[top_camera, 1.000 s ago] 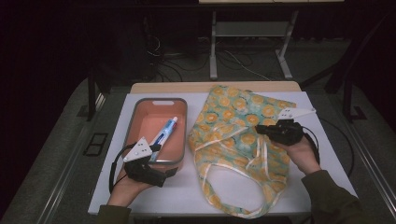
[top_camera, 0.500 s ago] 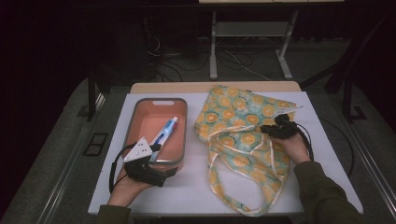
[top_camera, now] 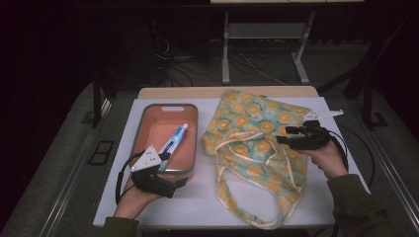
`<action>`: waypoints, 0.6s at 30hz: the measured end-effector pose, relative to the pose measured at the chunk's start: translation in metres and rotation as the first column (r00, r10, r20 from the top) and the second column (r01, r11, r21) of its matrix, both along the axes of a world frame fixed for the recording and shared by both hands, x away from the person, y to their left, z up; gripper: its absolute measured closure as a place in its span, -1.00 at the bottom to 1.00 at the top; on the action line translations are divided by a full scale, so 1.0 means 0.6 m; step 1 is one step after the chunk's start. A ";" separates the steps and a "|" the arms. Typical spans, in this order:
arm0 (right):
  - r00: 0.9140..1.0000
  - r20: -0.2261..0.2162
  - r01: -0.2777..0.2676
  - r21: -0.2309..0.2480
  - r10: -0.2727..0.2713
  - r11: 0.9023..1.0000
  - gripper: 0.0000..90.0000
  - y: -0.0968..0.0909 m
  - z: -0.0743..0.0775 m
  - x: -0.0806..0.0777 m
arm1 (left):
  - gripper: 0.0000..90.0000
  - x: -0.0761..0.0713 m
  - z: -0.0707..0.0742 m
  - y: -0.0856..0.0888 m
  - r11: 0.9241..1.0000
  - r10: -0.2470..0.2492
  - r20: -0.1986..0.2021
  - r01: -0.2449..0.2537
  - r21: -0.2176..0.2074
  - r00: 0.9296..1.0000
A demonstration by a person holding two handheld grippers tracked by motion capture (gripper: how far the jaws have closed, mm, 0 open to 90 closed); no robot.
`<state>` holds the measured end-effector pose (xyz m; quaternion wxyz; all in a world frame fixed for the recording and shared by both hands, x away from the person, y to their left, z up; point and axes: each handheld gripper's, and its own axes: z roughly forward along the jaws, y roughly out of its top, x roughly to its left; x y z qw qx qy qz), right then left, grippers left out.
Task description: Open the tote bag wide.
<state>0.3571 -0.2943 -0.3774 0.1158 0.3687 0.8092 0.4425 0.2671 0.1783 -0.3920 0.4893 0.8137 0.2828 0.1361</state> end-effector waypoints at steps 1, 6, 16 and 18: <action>1.000 0.009 -0.030 -0.006 0.030 1.000 -0.08 0.008 0.004 -0.011 | -1.00 0.000 0.000 0.000 1.000 0.001 0.000 -0.001 0.000 1.000; 0.983 0.003 -0.186 -0.022 0.186 0.982 0.21 0.053 0.007 -0.060 | -1.00 0.000 0.000 0.000 1.000 0.001 0.000 -0.001 0.003 1.000; 0.958 -0.083 -0.286 -0.161 0.276 0.945 0.33 0.130 -0.059 -0.072 | -1.00 0.000 0.000 -0.001 1.000 0.002 0.001 -0.002 0.004 1.000; 0.961 -0.092 -0.273 -0.207 0.260 0.939 0.30 0.131 -0.076 -0.064 | -1.00 0.000 0.000 -0.001 1.000 0.001 0.002 -0.001 0.005 1.000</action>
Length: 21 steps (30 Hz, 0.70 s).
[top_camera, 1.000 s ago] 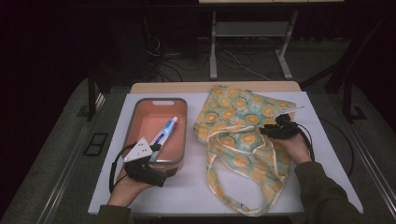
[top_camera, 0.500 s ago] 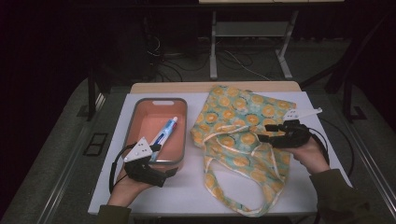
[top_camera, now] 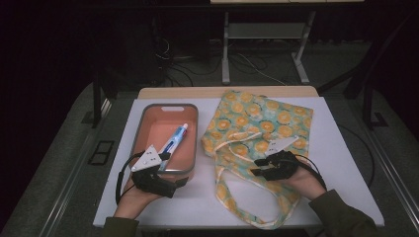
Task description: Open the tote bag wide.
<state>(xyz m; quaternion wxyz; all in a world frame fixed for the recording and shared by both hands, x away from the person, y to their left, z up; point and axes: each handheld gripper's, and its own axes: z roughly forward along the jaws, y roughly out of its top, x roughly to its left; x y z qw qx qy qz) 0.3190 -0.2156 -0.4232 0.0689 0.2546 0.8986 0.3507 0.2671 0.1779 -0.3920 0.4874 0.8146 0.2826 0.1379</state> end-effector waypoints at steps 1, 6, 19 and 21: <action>1.000 -0.011 0.002 -0.019 -0.002 1.000 0.28 0.000 -0.007 0.004 | -1.00 0.000 0.000 0.000 1.000 -0.001 0.000 0.001 0.002 1.000; 1.000 0.007 0.017 -0.037 -0.017 0.999 0.14 -0.010 -0.026 0.018 | -1.00 0.000 0.000 0.000 1.000 0.001 0.000 -0.001 0.001 1.000; 0.998 0.051 -0.033 -0.016 0.034 0.999 0.96 -0.015 -0.041 0.032 | -1.00 0.000 0.000 -0.001 1.000 0.004 -0.003 -0.004 0.004 1.000; 0.999 0.031 -0.019 -0.013 0.019 1.000 0.98 -0.017 -0.040 0.032 | -1.00 0.000 0.000 -0.001 1.000 0.004 -0.003 -0.004 0.003 1.000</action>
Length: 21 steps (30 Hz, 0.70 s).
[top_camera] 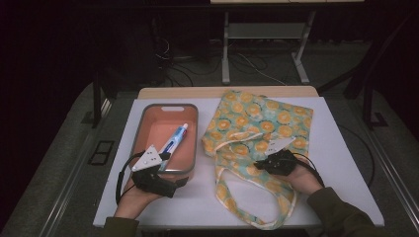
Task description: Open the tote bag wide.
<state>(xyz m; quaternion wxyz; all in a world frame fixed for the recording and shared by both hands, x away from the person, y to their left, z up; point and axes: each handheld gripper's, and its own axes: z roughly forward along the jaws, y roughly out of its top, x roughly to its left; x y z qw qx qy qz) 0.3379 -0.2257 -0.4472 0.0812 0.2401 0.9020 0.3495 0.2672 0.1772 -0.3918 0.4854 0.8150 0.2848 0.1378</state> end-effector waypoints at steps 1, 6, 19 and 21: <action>1.000 -0.004 0.003 -0.002 -0.003 1.000 0.98 -0.001 0.001 -0.001 | -1.00 0.000 0.000 0.000 1.000 -0.001 0.000 0.001 0.000 1.000; 0.998 -0.050 0.041 0.032 -0.039 0.999 0.99 -0.016 0.015 -0.023 | -1.00 0.000 0.000 0.000 1.000 -0.002 -0.001 0.002 0.000 1.000; 0.998 -0.013 0.057 0.100 -0.056 0.993 0.98 0.018 0.044 -0.083 | -1.00 0.000 0.000 -0.001 1.000 0.001 -0.001 -0.001 0.003 1.000; 0.996 0.009 0.090 0.108 -0.092 0.990 0.98 0.013 0.048 -0.062 | -1.00 0.000 0.000 -0.001 1.000 0.000 -0.001 0.000 0.003 1.000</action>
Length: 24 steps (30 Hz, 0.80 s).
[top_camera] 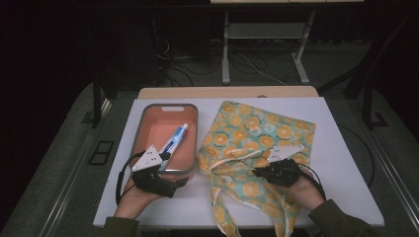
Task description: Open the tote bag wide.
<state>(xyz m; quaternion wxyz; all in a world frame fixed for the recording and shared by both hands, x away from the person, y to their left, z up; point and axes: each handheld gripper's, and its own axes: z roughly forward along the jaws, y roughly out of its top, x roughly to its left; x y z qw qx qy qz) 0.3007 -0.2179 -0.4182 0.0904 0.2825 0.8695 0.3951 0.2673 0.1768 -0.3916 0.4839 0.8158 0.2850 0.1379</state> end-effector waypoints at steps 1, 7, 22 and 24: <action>1.000 0.011 0.020 0.007 -0.020 1.000 0.98 -0.004 0.002 0.011 | -1.00 0.000 0.000 0.000 1.000 0.000 0.000 0.000 0.001 1.000; 0.988 0.007 0.154 -0.012 -0.154 0.988 0.98 -0.034 -0.008 0.067 | -1.00 0.000 0.000 0.000 1.000 0.001 0.000 -0.001 0.000 1.000; 0.997 -0.036 -0.067 0.042 0.068 0.997 -0.17 0.000 0.008 0.066 | -1.00 0.000 0.000 0.000 1.000 0.001 0.001 -0.001 0.002 1.000; 0.990 -0.056 -0.129 0.022 0.130 0.991 -0.25 0.022 0.004 0.061 | -1.00 0.000 0.000 0.000 1.000 0.001 0.001 -0.001 0.002 1.000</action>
